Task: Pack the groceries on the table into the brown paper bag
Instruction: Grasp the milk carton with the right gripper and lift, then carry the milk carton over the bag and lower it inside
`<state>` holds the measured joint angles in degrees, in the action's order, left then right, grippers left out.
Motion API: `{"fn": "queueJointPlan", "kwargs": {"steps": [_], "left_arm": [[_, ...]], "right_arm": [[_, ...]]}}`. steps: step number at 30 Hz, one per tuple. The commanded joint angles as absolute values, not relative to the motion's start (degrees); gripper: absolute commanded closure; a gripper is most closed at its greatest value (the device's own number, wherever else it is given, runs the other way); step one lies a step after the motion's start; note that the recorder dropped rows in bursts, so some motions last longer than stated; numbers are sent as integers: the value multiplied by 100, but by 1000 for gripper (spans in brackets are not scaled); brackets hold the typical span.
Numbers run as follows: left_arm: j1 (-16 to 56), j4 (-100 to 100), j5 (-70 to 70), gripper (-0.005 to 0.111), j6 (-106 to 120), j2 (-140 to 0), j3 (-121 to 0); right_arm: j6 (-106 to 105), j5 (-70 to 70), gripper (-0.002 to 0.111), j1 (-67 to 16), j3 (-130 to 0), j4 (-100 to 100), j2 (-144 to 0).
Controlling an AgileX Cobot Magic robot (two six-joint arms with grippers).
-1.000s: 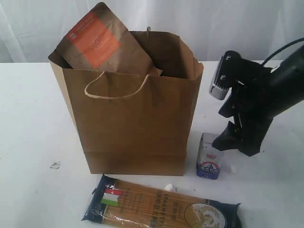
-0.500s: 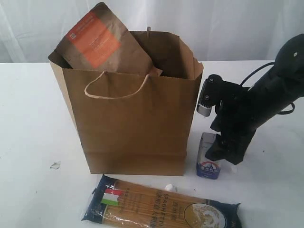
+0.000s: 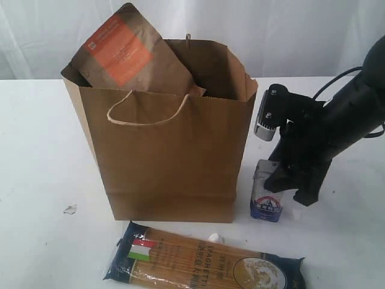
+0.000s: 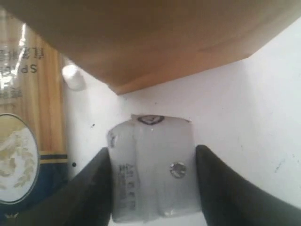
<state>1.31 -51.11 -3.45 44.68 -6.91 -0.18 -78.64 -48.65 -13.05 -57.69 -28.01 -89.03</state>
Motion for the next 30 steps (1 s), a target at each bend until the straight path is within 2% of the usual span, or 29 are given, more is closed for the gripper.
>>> {"fn": "queueJointPlan", "kwargs": {"steps": [1, 12, 17, 21, 24, 30], "left_arm": [[130, -5223, -317, 107, 4431, -655, 0], [130, -5224, -328, 107, 4431, -655, 0], [130, -5213, -328, 107, 4431, -655, 0], [130, -5198, -328, 107, 4494, -655, 0], [130, -5198, -328, 107, 4494, -655, 0], [130, -5198, -328, 107, 4494, -655, 0]], "right_arm": [[-7528, -5433, 82, -1310, -5784, -2832, -8389], [-4551, -6489, 82, -1310, -5969, -2840, -6427], [-4084, -6898, 84, -1310, -6225, -3326, -5582], [-4571, -6996, 94, -1310, -6644, -5671, -5441], [-5240, -6927, 96, -1310, -6893, -6961, -5591], [-5727, -5905, 96, -1310, -7265, -8718, -6555]]}}
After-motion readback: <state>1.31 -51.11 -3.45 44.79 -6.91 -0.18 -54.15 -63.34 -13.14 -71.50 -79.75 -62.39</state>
